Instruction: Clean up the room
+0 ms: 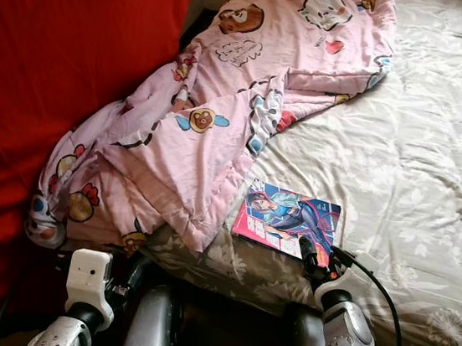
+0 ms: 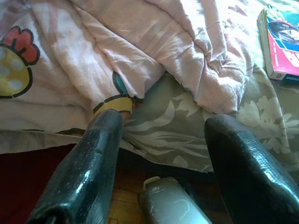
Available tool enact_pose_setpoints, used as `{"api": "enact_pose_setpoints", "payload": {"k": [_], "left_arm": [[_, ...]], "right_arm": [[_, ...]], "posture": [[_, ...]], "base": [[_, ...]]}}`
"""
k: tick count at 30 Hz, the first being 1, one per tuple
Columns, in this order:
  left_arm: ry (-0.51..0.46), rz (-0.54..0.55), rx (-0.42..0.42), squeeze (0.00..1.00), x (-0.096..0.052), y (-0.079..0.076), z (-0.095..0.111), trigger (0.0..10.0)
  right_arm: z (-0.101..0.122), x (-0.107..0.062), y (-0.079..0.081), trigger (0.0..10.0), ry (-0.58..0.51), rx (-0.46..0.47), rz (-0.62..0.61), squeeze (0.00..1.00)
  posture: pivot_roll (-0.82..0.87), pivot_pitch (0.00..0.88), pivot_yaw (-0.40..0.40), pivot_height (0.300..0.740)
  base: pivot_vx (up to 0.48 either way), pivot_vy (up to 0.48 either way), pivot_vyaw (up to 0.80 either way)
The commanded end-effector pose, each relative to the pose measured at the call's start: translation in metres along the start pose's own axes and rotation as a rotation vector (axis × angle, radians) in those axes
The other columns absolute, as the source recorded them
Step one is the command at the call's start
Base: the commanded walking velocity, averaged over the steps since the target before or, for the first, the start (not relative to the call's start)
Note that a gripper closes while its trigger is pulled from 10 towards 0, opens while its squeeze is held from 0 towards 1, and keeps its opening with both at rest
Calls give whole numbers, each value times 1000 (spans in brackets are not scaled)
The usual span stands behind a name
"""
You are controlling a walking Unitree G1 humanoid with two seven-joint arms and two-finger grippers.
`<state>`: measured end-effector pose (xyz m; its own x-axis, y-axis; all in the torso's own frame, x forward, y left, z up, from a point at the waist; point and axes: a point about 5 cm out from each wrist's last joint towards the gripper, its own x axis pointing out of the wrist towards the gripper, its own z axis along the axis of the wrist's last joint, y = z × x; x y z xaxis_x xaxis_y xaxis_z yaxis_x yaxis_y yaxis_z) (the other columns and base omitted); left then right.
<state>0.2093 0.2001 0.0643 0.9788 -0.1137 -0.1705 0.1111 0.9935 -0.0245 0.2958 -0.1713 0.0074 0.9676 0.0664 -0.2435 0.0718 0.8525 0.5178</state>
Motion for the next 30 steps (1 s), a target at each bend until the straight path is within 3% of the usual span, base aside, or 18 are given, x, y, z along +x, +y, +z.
{"api": "enact_pose_setpoints", "payload": {"k": [1,9,17,30], "left_arm": [[22,-2,13,0,-5,3,-1,10000],[29,-9,22,0,-6,4,-1,10000],[34,-21,34,0,-12,2,0,10000],[45,-22,47,0,-22,2,3,10000]], "right_arm": [[-14,-6,-3,10000,50,26,-29,0],[-18,-9,-5,10000,51,43,-48,0],[-26,-9,-2,10000,103,130,-40,0],[-18,-1,-4,10000,48,489,-168,0]], "posture": [[184,236,86,572],[182,245,94,572],[201,254,99,572],[238,289,104,572]], "base": [[0,0,0],[0,0,0],[0,0,0],[0,0,0]]}}
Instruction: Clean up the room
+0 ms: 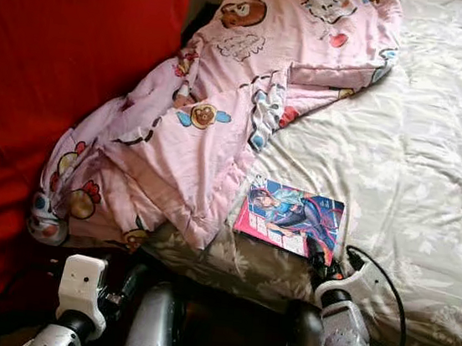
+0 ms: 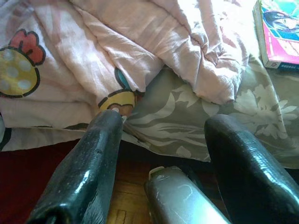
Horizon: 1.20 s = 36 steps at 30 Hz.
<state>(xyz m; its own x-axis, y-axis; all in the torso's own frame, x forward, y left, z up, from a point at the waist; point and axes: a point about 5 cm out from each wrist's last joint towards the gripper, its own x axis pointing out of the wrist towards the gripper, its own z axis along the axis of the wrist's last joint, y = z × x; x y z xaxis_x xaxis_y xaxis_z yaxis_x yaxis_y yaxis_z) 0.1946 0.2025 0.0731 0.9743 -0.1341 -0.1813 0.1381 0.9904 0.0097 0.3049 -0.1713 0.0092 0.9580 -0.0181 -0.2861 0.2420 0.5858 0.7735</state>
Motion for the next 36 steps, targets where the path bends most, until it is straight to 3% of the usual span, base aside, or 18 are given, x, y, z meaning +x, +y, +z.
{"api": "enact_pose_setpoints", "payload": {"k": [1,4,9,15,21,22,30,36], "left_arm": [[35,-2,9,0,-7,1,-4,10000],[41,-3,11,0,-10,1,-3,10000],[48,-3,12,0,-12,0,-4,10000],[52,-2,18,0,-14,0,-3,10000],[57,-1,21,0,-13,1,-4,10000],[57,0,22,0,-12,1,-4,10000],[46,-11,28,0,-6,-2,-5,10000],[43,-11,31,0,-3,-2,-6,10000]], "right_arm": [[-18,-9,-14,10000,65,99,-86,0],[-24,-6,-5,10000,116,120,-30,0],[-39,-4,11,10000,227,67,56,0],[-41,0,24,10000,248,72,117,0],[-37,2,26,9647,224,73,126,0],[-34,2,24,0,211,72,115,0],[-27,0,13,0,169,89,74,0],[-22,1,13,0,132,99,72,0]], "posture": [[240,291,104,572],[242,295,103,572],[250,298,100,572],[252,298,100,572],[249,289,98,572],[245,286,97,572],[234,265,95,572],[226,247,89,572]], "base": [[0,0,0],[0,0,0],[0,0,0],[0,0,0],[0,0,0],[0,0,0],[0,0,0],[0,0,0]]}}
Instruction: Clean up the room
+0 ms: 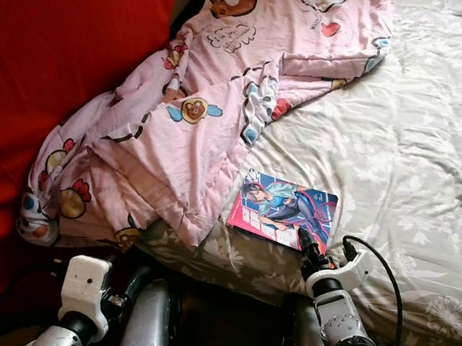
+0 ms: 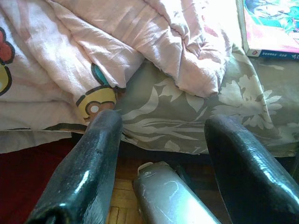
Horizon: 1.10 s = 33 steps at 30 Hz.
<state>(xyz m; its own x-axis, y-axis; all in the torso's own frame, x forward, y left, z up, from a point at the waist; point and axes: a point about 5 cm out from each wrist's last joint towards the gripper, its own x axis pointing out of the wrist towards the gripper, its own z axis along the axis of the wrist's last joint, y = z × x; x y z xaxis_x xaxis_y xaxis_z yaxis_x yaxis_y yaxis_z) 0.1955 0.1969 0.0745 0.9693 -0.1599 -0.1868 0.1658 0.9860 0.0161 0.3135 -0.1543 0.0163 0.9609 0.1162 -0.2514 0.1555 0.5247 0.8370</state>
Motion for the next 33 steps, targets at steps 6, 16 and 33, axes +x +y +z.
{"api": "enact_pose_setpoints", "payload": {"k": [6,16,33], "left_arm": [[33,16,22,0,3,2,-11,10000],[4,37,25,0,27,3,-16,10000],[-35,45,10,0,51,-2,-17,10000]], "right_arm": [[-9,-3,-3,0,-6,47,-27,0],[15,0,1,0,-143,26,10,0],[45,-2,5,0,-290,-41,79,0]], "posture": [[214,218,82,572],[170,128,52,572],[113,64,28,572]], "base": [[0,0,0],[0,0,0],[0,0,0]]}}
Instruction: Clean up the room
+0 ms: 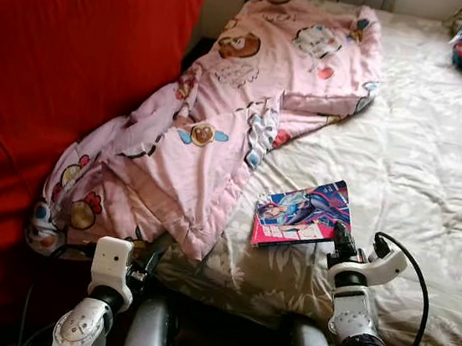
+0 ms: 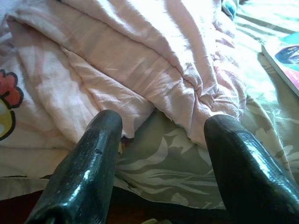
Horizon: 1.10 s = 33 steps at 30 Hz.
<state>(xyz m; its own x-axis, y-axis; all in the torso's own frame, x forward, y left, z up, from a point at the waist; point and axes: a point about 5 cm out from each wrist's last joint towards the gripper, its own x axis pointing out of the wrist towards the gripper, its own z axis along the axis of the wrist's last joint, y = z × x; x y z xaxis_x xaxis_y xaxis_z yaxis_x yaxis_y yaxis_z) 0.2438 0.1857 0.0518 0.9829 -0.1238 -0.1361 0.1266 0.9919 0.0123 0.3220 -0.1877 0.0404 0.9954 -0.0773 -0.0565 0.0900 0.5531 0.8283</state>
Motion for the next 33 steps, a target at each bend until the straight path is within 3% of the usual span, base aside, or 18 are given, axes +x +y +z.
{"api": "enact_pose_setpoints", "payload": {"k": [1,26,27,29,33], "left_arm": [[15,6,21,0,-2,2,-3,10000],[9,7,19,0,2,1,-5,10000],[28,28,-33,0,9,-2,-15,10000],[62,57,-104,0,17,-8,-27,10000],[59,56,-100,0,18,-7,-26,10000]], "right_arm": [[3,0,1,0,-20,-4,17,0],[5,0,2,0,-28,-30,28,0],[16,-4,3,10000,-55,-242,57,0],[25,-11,15,10000,-105,-532,128,0],[23,-11,15,10000,-105,-541,129,0]], "posture": [[113,64,28,572],[95,50,22,572],[-21,0,-4,572],[-18,0,-2,572],[-19,0,4,572]], "base": [[0,0,0],[0,0,0],[0,0,0],[0,0,0],[0,0,0]]}}
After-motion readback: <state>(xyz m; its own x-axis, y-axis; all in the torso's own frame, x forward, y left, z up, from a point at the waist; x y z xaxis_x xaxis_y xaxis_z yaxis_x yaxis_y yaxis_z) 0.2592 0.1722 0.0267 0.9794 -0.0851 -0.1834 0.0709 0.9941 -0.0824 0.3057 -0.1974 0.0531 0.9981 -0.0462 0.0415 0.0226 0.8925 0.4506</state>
